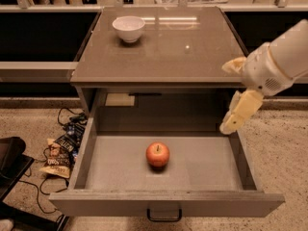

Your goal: Pick apple from top drawer and place on counter

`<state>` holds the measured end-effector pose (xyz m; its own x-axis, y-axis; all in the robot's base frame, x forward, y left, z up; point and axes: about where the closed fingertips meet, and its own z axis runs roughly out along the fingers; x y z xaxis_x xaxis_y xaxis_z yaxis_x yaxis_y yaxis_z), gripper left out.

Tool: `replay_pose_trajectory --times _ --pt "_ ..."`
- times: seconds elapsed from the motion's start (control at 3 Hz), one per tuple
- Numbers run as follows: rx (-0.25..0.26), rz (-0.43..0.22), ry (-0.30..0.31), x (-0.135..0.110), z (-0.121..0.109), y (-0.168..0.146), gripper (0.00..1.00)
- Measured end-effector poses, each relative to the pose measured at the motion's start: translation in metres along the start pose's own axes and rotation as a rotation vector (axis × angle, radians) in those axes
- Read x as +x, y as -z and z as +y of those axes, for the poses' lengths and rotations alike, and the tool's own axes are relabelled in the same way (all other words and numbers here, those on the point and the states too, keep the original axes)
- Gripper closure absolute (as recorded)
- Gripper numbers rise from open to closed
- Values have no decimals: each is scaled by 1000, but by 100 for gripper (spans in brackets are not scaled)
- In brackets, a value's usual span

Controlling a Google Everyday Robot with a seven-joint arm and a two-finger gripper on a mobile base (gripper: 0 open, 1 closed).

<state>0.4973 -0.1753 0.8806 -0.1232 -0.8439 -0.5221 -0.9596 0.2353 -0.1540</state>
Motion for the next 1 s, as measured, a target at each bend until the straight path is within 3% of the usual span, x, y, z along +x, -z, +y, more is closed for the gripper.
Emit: replay_pose_trajectory --times 0.67,1.0 --pt "-24 -350 -6 5 -9 -101 0" --pt "10 -321 -44 23 0 -124 0"
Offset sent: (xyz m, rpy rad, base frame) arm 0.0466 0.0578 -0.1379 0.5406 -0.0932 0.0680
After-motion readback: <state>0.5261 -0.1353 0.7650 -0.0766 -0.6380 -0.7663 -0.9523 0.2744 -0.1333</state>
